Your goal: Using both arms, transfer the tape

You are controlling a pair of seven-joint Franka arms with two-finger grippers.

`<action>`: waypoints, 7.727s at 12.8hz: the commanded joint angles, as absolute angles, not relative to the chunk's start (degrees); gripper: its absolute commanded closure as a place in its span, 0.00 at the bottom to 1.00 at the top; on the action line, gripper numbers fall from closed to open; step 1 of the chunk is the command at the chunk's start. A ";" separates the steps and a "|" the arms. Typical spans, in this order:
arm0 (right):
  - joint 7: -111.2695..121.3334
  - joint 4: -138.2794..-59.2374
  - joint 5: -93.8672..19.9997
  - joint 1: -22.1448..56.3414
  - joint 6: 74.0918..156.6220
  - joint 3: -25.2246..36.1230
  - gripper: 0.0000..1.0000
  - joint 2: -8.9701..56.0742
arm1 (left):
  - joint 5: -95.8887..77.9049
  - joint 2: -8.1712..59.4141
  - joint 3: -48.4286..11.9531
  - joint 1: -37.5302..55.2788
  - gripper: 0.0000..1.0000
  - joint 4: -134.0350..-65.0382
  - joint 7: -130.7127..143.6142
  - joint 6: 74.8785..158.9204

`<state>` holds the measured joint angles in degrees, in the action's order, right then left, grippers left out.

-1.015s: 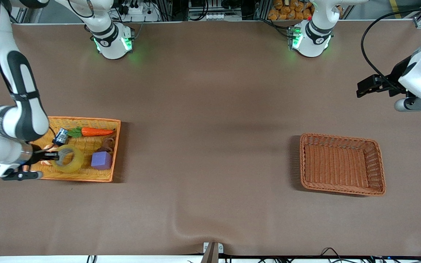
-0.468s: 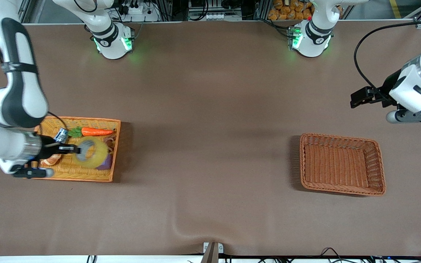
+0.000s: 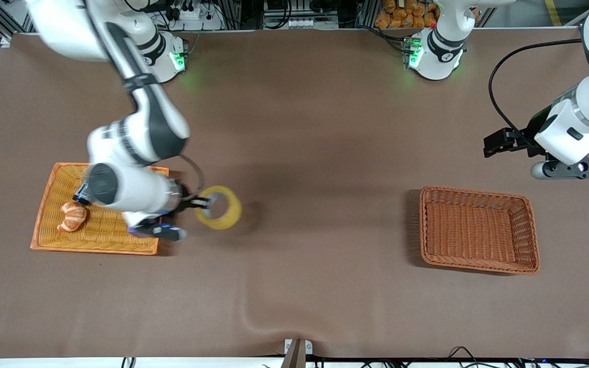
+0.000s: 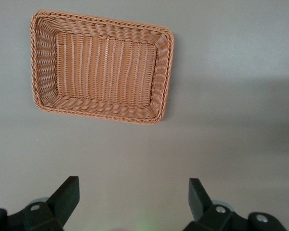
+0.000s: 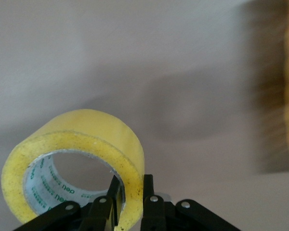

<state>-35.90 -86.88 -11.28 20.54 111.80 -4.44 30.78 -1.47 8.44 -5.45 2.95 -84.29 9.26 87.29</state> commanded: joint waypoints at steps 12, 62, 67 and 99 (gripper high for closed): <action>-11.56 -87.62 -10.29 12.17 107.59 -2.73 0.00 30.24 | -2.81 11.07 -6.85 4.74 0.00 -84.37 12.82 90.87; -0.35 -86.92 0.44 -3.08 82.44 -3.25 0.00 -2.02 | 1.05 22.77 -3.96 4.15 1.00 -96.66 9.96 120.76; -0.97 -86.31 0.44 -3.25 82.88 -3.25 0.00 -0.88 | 1.58 28.37 -3.96 -4.38 1.00 -99.92 -2.52 128.38; -0.97 -86.31 0.44 -3.16 83.06 -3.25 0.00 -0.26 | 1.23 0.01 -10.03 -1.77 0.00 -87.08 -2.02 87.80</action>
